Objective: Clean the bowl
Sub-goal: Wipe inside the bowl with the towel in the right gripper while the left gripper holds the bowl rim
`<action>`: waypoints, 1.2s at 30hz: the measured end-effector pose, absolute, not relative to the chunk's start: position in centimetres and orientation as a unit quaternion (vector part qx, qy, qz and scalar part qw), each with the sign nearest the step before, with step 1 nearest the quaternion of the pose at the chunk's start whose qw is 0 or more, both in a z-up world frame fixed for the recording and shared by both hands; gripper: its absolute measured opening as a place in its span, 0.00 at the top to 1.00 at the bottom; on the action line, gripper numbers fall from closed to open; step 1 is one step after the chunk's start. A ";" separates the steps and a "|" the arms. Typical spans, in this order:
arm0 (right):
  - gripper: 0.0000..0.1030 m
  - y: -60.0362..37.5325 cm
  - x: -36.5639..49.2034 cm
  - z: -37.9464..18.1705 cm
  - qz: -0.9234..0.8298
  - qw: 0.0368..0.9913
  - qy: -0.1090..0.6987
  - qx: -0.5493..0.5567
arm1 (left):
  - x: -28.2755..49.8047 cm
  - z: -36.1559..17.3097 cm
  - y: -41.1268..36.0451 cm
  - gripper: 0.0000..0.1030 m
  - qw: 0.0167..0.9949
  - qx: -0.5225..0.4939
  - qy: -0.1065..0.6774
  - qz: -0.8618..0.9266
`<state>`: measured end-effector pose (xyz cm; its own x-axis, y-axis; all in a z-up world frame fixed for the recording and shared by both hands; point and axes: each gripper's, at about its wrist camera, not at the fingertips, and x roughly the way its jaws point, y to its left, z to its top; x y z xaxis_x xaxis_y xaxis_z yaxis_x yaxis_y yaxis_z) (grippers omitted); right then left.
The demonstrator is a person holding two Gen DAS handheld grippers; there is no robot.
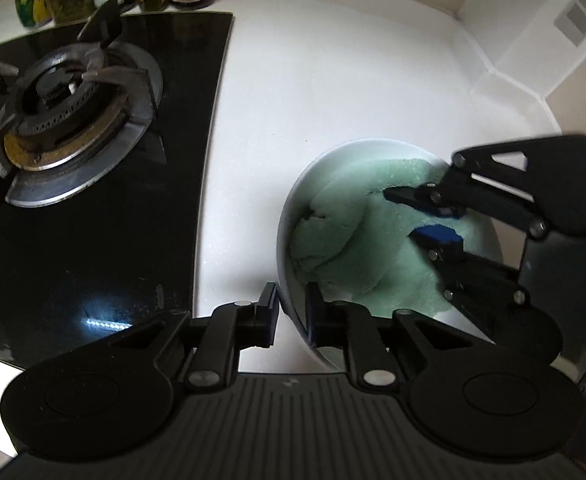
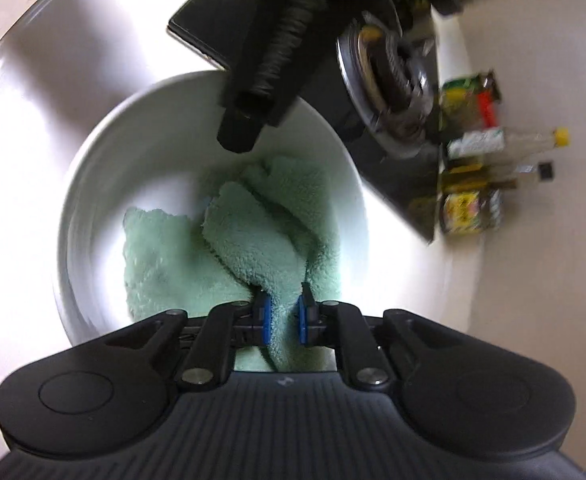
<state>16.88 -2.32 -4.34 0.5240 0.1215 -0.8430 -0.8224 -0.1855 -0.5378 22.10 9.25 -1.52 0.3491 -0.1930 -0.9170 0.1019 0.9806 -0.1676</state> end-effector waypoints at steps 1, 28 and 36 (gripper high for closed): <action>0.90 -2.1 17.5 -4.1 0.408 0.579 0.302 -0.638 | 22.2 -1.6 9.0 0.84 0.824 -0.034 0.558 -0.088; 0.90 -6.6 18.8 2.0 0.425 0.695 0.293 -0.501 | 24.0 -1.4 7.9 0.91 0.815 -0.011 0.563 -0.136; 0.91 -2.2 18.1 -3.1 0.389 0.572 0.272 -0.670 | 22.4 -1.8 7.4 0.86 0.832 0.021 0.543 -0.115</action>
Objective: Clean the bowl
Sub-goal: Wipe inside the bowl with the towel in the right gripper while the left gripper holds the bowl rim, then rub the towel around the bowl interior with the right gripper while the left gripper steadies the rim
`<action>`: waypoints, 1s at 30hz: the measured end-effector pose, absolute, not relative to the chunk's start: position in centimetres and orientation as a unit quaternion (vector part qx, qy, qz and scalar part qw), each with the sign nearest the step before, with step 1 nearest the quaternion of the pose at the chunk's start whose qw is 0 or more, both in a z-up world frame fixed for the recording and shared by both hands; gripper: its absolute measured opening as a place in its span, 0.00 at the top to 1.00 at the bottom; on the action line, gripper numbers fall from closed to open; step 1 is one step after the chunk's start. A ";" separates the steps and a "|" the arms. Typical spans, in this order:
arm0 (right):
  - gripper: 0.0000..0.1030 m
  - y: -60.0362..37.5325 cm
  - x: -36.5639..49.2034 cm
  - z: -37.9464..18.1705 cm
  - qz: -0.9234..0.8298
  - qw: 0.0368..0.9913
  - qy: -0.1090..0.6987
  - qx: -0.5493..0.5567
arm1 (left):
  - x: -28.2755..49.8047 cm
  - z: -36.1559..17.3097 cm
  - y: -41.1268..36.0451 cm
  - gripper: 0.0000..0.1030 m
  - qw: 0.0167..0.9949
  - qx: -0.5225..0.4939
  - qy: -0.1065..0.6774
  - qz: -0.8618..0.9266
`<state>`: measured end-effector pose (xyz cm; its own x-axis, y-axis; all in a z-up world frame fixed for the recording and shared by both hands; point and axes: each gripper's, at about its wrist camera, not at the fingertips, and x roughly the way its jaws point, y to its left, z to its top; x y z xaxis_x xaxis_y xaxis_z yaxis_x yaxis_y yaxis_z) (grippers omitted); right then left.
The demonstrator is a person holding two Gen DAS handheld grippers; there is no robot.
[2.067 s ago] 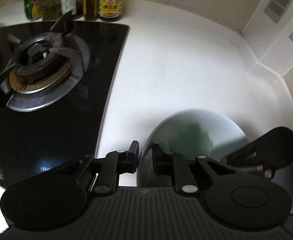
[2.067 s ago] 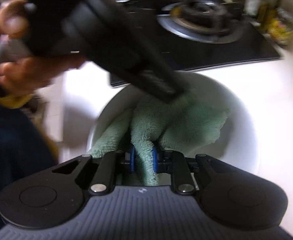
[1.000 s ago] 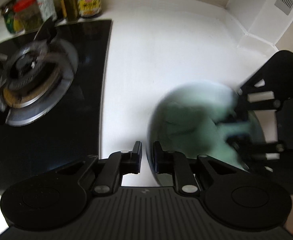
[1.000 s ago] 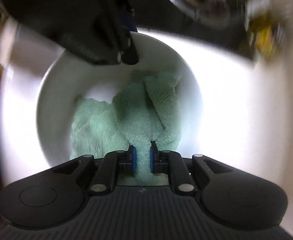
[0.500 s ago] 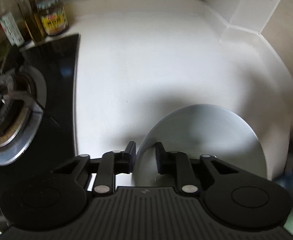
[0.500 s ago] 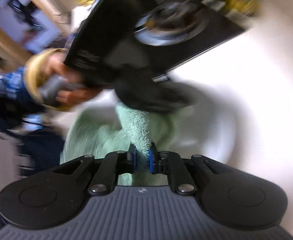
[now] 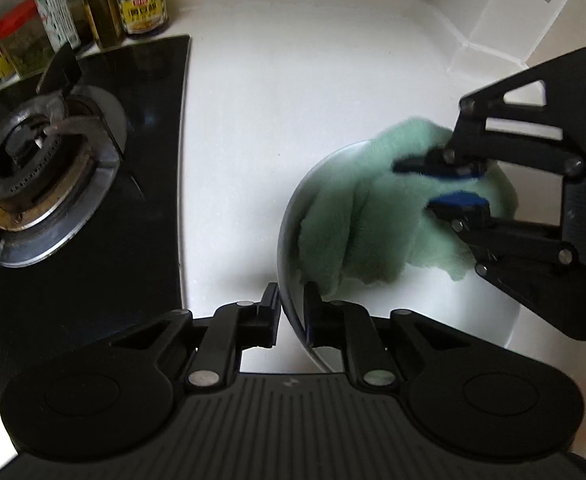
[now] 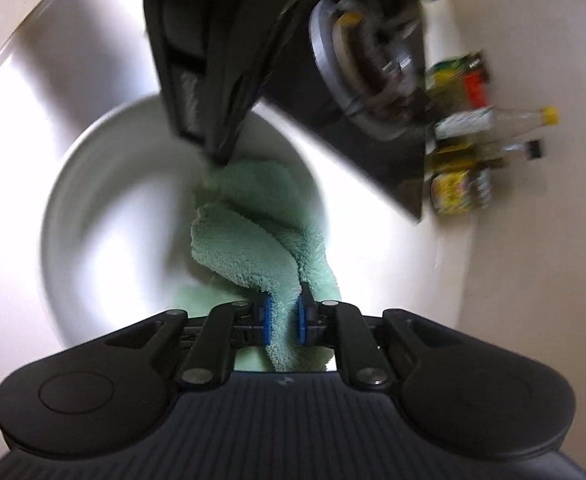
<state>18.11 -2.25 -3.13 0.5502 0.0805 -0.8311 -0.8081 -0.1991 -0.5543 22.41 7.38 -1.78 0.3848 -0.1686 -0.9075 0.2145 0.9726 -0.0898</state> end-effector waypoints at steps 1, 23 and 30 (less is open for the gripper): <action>0.90 -1.8 18.5 -3.2 0.385 0.567 0.297 -0.665 | 22.4 -1.8 7.3 0.85 0.836 0.025 0.537 -0.110; 0.90 -8.1 22.6 7.0 0.435 0.719 0.414 -0.350 | 24.9 -1.0 7.9 0.90 0.826 -0.026 0.549 -0.122; 0.90 -4.3 18.9 1.7 0.478 0.633 0.240 -0.560 | 22.8 -2.2 8.1 0.89 0.810 -0.047 0.575 -0.105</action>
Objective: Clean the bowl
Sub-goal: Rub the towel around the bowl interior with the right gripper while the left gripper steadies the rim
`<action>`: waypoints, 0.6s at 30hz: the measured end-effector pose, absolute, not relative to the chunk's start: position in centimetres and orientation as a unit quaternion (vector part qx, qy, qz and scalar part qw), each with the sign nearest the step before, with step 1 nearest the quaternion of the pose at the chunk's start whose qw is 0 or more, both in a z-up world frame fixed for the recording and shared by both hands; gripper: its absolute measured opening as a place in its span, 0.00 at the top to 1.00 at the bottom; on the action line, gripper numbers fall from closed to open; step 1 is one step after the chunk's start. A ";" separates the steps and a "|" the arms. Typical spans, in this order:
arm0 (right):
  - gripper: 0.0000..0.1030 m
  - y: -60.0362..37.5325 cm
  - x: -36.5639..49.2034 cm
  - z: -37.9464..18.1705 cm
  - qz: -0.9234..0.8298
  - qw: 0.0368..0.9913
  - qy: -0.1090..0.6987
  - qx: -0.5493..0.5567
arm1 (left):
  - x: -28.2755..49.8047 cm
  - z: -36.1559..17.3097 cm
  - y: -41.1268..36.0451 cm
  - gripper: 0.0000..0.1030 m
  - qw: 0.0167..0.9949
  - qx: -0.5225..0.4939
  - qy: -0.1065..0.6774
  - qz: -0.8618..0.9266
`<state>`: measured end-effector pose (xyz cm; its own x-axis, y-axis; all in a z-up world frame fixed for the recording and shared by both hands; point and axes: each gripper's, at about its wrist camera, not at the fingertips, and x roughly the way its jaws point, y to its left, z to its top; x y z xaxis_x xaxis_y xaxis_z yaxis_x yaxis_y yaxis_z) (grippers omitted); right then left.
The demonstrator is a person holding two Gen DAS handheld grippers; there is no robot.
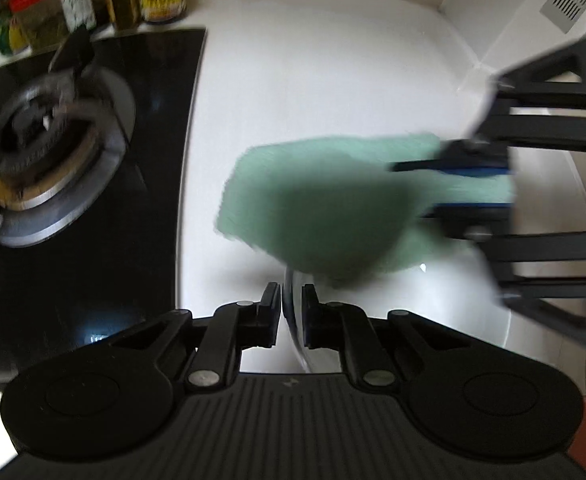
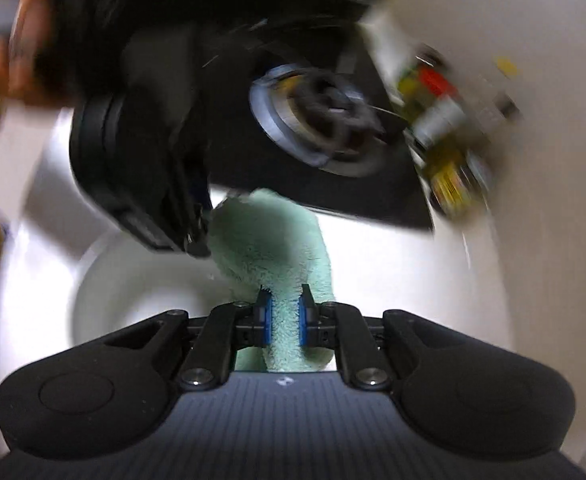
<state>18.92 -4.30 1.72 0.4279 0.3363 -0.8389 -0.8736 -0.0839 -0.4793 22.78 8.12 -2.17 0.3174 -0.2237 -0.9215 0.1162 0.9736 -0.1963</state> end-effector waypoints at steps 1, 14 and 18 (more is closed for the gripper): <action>0.90 -4.0 18.9 0.9 0.475 0.617 0.227 -0.586 | 22.7 -2.4 8.1 0.89 0.810 -0.050 0.574 -0.105; 0.89 -4.7 21.1 -0.7 0.411 0.583 0.506 -0.484 | 22.8 -2.3 5.9 0.82 0.850 0.012 0.521 -0.073; 0.89 -6.5 22.3 0.1 0.449 0.576 0.598 -0.329 | 24.0 -2.2 4.9 0.73 0.851 0.022 0.519 -0.085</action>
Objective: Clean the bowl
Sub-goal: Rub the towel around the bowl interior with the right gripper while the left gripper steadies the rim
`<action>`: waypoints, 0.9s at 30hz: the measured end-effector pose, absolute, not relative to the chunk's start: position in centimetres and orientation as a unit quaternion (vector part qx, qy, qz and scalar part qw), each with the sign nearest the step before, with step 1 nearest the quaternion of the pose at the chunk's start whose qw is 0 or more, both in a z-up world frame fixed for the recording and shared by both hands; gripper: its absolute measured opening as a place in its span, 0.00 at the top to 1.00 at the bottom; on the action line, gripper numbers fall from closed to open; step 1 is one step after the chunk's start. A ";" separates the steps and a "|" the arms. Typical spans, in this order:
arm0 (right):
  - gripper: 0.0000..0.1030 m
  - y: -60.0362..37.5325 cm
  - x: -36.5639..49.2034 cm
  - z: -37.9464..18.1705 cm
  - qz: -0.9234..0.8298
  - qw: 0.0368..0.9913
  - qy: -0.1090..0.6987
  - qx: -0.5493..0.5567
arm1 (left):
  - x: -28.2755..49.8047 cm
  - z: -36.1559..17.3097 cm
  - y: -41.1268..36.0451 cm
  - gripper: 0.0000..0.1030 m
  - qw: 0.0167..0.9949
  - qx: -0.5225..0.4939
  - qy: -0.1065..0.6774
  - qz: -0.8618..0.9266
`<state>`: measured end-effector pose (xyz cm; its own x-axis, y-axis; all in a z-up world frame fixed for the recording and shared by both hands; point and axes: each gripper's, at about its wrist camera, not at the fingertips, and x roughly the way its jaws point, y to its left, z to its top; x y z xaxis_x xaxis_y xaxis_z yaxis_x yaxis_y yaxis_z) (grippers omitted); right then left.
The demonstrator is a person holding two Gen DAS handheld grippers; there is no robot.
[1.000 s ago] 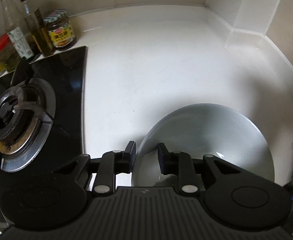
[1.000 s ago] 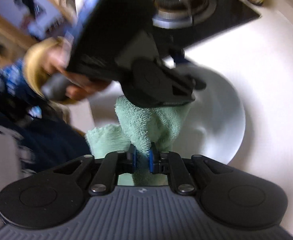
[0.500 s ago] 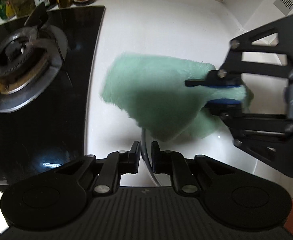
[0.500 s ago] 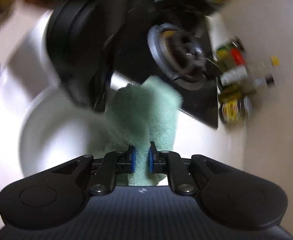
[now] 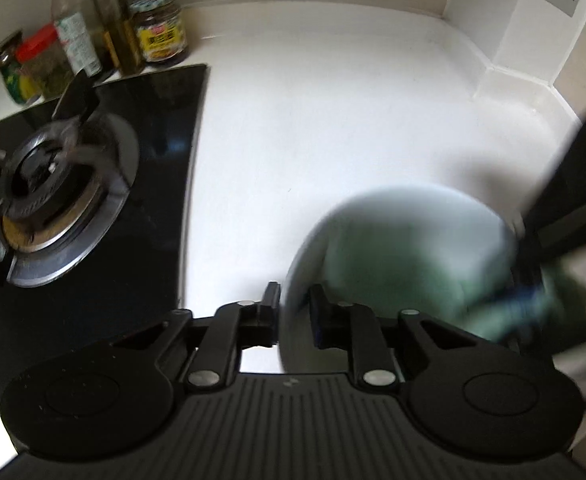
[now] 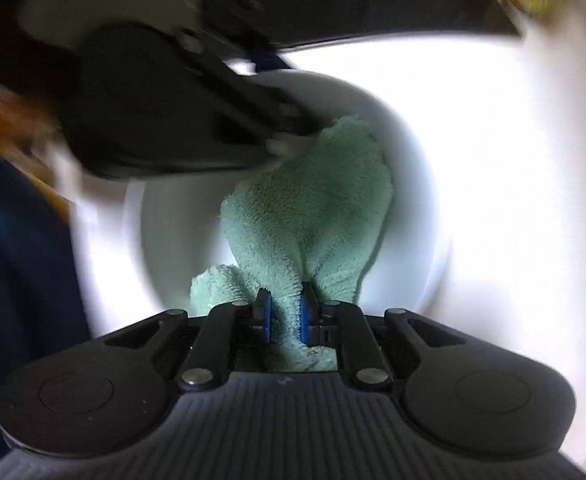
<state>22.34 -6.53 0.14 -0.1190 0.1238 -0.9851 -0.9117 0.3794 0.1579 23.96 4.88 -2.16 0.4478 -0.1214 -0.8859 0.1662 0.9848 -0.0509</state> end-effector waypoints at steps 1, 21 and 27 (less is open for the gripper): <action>0.89 -6.9 22.2 0.4 0.456 0.579 0.603 -0.307 | 24.2 -2.2 4.7 0.72 0.850 0.023 0.519 -0.090; 0.90 -3.3 19.4 -0.1 0.488 0.623 0.280 -0.544 | 20.6 -1.6 7.4 0.83 0.821 -0.037 0.566 -0.067; 0.90 -1.5 21.6 -3.7 0.429 0.576 0.366 -0.592 | 20.6 -1.9 7.1 0.76 0.838 -0.022 0.543 -0.052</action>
<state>21.56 -1.45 -3.70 0.3638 0.0610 -0.9295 -0.9276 -0.0677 -0.3675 20.65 7.14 -1.89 0.4052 -0.1108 -0.9075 0.0627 0.9937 -0.0933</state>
